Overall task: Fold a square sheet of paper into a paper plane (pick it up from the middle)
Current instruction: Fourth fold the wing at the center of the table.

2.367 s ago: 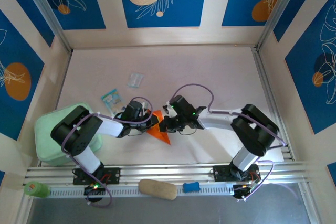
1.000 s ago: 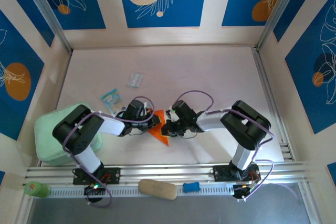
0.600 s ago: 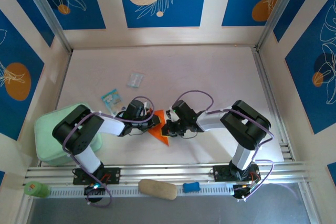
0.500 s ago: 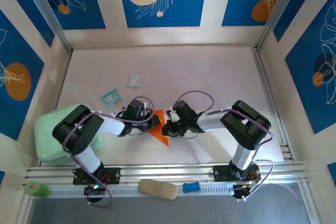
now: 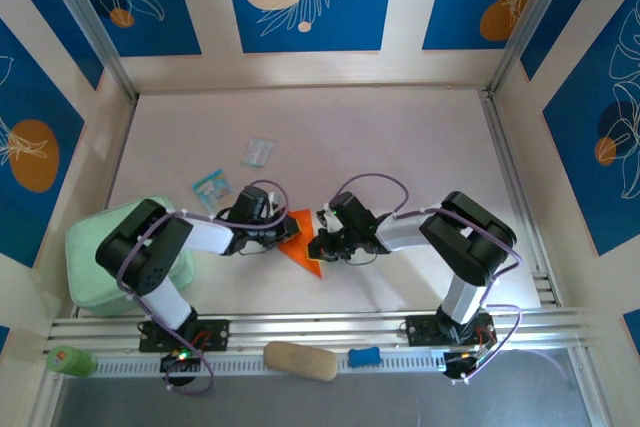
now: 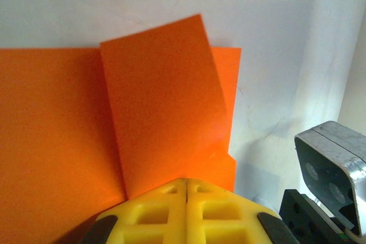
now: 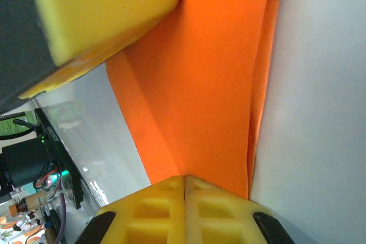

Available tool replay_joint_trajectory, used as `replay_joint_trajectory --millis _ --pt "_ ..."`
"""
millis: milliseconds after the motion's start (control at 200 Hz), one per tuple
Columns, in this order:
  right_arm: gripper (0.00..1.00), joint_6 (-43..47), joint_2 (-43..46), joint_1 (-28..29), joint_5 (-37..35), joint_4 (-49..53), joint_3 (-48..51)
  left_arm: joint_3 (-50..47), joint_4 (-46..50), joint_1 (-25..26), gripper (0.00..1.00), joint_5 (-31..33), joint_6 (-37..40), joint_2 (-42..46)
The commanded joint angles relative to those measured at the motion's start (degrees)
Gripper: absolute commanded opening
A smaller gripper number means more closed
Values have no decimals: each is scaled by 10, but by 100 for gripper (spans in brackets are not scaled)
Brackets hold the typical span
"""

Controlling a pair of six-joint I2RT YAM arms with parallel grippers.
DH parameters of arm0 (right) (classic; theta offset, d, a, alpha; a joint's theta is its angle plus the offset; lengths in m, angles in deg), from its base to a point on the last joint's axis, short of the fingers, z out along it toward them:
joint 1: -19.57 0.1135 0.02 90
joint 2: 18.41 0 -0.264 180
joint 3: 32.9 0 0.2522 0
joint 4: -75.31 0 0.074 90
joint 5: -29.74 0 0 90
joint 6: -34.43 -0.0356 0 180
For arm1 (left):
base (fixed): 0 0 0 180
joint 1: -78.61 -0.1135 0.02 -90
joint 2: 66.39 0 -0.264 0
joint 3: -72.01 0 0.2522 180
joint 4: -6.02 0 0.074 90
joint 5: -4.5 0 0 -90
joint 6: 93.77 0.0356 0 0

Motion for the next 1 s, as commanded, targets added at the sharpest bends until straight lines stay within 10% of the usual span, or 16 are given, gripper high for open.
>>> replay_joint_trajectory --millis 0,995 --pt "1 7 -30 4 -26 81 27 -3 57 -21 0 27 27 4" --pt "0 11 -28 5 -26 91 14 -6 119 -38 0 24 53 110"
